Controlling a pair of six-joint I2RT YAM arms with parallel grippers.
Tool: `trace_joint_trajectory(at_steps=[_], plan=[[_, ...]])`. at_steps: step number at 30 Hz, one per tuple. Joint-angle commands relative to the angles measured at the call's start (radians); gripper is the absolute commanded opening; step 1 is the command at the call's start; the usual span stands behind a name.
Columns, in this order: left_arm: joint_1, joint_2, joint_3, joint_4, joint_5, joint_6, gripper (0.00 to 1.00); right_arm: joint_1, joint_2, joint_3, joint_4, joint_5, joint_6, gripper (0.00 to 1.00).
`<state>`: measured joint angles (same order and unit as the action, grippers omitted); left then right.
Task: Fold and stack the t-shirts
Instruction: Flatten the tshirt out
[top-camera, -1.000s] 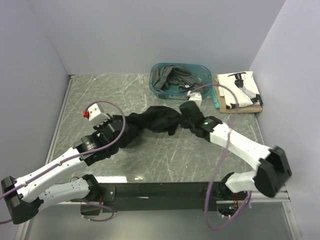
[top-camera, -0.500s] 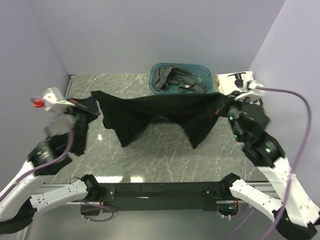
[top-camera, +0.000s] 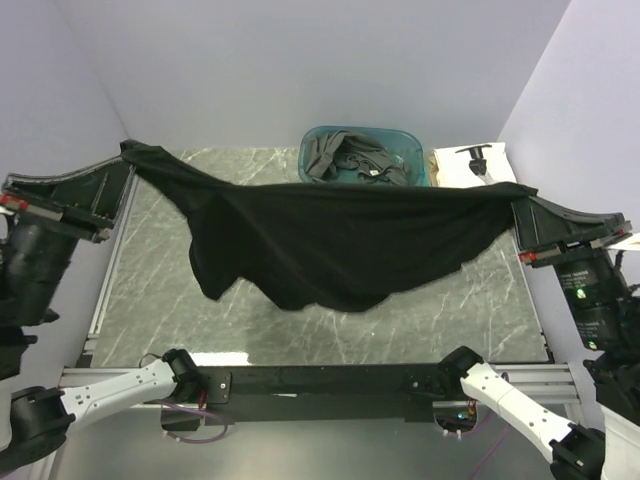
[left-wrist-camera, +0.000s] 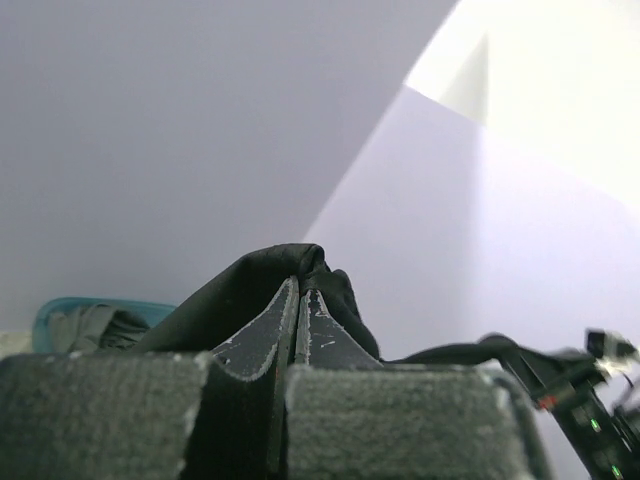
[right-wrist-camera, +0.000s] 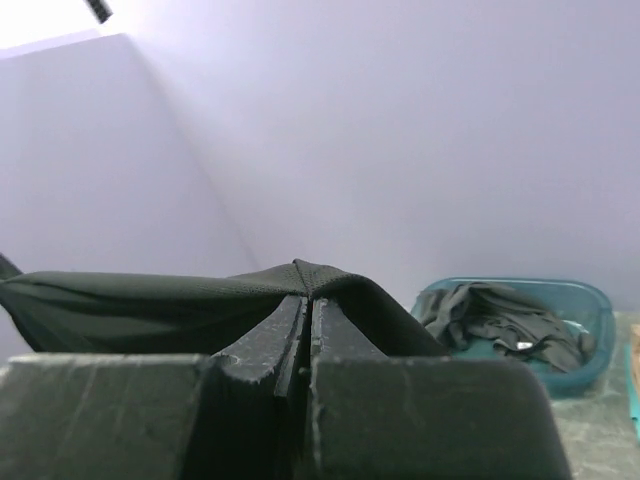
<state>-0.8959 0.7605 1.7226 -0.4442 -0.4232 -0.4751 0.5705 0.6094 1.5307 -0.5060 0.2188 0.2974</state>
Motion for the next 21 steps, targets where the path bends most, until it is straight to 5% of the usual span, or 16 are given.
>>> trace_joint_trajectory(at_steps=[1, 8, 12, 13, 16, 18, 20, 21], plan=[[0.008, 0.04, 0.099, -0.042, 0.164, 0.024, 0.01, -0.003, -0.017, 0.052, -0.051, -0.098, -0.001, 0.0], [0.018, 0.051, 0.056, -0.016, 0.091, 0.041, 0.01, -0.003, 0.007, 0.043, -0.065, -0.058, -0.007, 0.0], [0.018, 0.082, -0.139, 0.076, -0.205, 0.076, 0.01, -0.003, 0.053, -0.047, -0.037, 0.118, 0.005, 0.0], [0.02, 0.118, -0.179, 0.099, -0.376, 0.096, 0.01, -0.001, 0.084, -0.093, -0.029, 0.151, 0.005, 0.0], [0.061, 0.247, -0.297, 0.124, -0.541, 0.067, 0.01, -0.003, 0.182, -0.17, -0.006, 0.299, 0.025, 0.0], [0.271, 0.348, -0.346, 0.07, -0.354, -0.072, 0.01, -0.05, 0.278, -0.251, 0.017, 0.324, 0.06, 0.0], [0.409, 0.417, -0.409, 0.128, -0.157, -0.085, 0.01, -0.121, 0.344, -0.357, 0.067, 0.19, 0.084, 0.0], [0.42, 0.489, -0.469, 0.216, -0.135, -0.056, 0.14, -0.186, 0.38, -0.394, 0.137, 0.144, 0.115, 0.02]])
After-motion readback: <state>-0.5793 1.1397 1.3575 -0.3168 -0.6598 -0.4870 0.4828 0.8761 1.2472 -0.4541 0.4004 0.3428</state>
